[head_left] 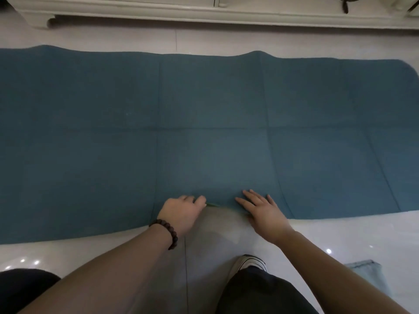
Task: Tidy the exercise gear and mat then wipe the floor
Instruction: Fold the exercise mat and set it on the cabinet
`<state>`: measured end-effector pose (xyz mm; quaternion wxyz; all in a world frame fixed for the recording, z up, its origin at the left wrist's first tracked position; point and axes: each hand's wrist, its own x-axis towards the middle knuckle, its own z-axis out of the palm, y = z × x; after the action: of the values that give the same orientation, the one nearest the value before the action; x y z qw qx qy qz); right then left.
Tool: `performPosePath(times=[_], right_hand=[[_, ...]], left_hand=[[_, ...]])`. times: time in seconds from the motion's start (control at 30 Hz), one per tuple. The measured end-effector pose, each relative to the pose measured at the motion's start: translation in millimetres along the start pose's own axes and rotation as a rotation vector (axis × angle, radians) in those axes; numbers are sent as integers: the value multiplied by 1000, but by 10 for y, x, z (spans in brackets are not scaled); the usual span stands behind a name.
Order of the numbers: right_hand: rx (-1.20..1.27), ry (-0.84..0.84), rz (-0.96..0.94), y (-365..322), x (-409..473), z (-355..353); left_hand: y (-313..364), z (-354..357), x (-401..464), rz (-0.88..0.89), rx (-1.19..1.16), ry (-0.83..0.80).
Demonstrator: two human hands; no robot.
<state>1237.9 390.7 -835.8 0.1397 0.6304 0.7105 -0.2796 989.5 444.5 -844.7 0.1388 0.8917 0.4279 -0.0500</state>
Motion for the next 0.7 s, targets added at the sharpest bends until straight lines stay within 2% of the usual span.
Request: performPosePath(times=[0.1,0.27,0.4,0.57,0.7], right_hand=[[37,187,124,-18,-14,-230],[-144,379,194,-99,75,-684],[-210,498,168,-116,157,-1013],[-336,568,120,-101,412,-1570],[-382,698,51,-33,772,-2120]], left_hand=[[-70,-217,38,-35,11,15],[-156,-631,90,-43,112,-50],[-269,-963,224,-33,204,25],[-494,-1449,636,-74,228,137],[-743,-1763,1072,-145,277,225]])
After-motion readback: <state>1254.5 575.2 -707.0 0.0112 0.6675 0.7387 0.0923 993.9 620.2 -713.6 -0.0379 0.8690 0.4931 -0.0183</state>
